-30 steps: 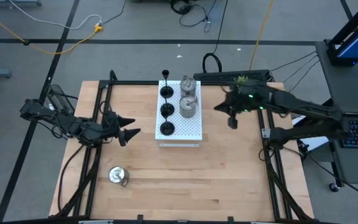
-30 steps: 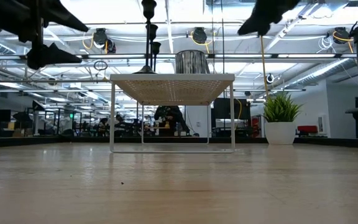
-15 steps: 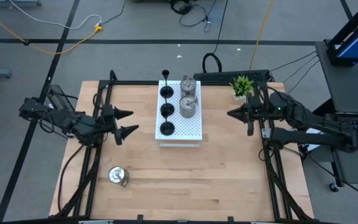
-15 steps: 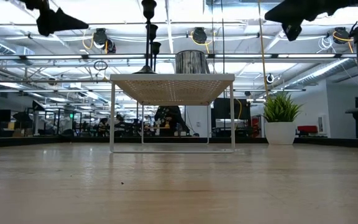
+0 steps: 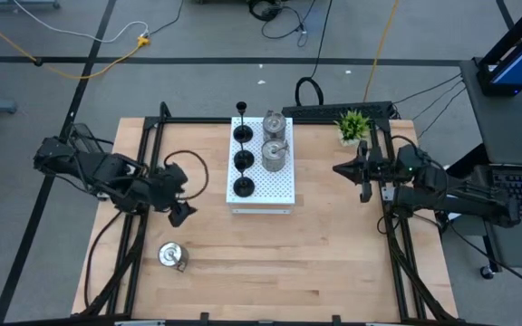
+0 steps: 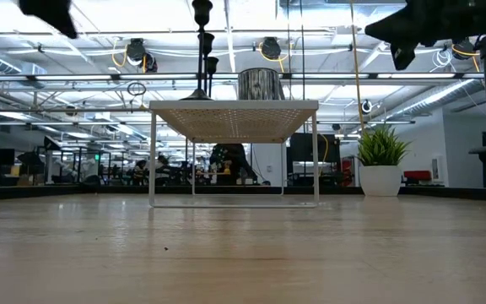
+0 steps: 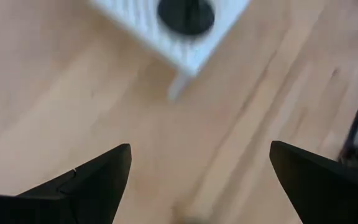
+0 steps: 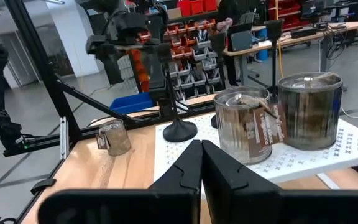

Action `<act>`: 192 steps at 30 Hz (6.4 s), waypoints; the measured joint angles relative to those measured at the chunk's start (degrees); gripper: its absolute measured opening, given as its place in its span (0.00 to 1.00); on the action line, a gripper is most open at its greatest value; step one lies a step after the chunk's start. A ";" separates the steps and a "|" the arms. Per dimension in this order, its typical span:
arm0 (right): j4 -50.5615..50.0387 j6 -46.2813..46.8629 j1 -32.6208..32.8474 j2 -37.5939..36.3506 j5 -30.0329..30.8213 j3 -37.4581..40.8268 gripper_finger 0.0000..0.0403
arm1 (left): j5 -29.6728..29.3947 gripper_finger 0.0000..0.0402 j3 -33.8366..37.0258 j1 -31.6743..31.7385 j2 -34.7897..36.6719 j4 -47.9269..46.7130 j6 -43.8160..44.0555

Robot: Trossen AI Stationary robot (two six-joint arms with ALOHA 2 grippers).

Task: Pick & Place candle stick holders
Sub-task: Put the silver scented candles on the shelf aligned with the other silver scented candles

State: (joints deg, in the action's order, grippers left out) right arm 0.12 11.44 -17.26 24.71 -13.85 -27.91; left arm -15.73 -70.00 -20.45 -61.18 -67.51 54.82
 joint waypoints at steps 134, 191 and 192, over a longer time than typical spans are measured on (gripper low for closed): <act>4.35 -0.39 -0.04 -16.57 1.66 18.09 0.00 | 28.14 0.97 2.59 -16.61 -27.20 -9.59 39.01; 5.18 1.61 -0.04 -16.55 1.57 18.09 0.00 | 23.20 0.97 7.62 -21.54 -26.74 -12.65 51.01; 5.20 1.62 -0.04 -16.55 1.43 18.09 0.00 | 23.34 0.97 7.95 -21.68 -26.74 -12.70 51.29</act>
State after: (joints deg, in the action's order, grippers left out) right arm 5.32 13.06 -17.30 8.16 -12.42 -9.82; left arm 7.61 -62.05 -42.12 -87.92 -80.21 106.12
